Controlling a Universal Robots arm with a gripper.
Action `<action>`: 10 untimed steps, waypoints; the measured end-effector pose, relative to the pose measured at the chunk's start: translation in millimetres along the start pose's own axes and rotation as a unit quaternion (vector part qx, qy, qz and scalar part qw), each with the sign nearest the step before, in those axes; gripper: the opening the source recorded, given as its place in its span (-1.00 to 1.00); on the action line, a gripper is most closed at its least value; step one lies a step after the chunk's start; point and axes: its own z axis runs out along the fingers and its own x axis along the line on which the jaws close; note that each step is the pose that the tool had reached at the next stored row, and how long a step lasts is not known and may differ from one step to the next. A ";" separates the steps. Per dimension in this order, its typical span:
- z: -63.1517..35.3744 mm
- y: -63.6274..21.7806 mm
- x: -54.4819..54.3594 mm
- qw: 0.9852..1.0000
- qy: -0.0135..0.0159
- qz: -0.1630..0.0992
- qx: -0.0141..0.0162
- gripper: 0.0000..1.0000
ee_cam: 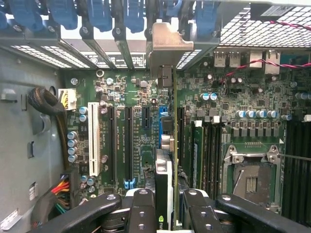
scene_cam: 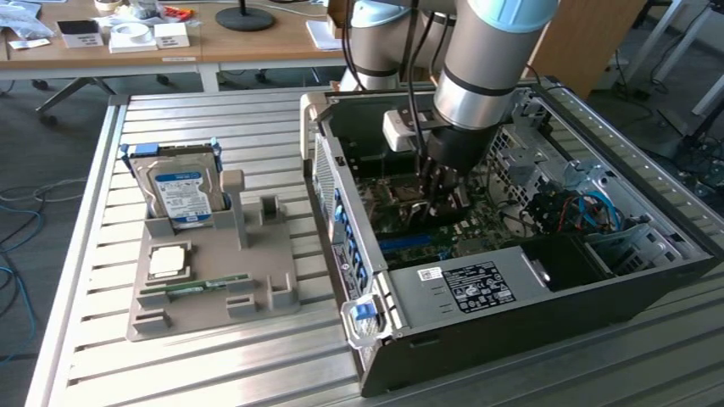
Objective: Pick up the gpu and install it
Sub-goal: 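Insert the gpu into the slot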
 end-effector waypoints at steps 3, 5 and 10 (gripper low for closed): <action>0.9 0.5 0.1 1.000 0.000 0.000 0.000 -0.47; 1.1 0.5 0.1 1.000 0.000 0.000 0.000 -0.47; 5.4 0.7 0.3 1.000 0.000 0.000 0.000 -0.47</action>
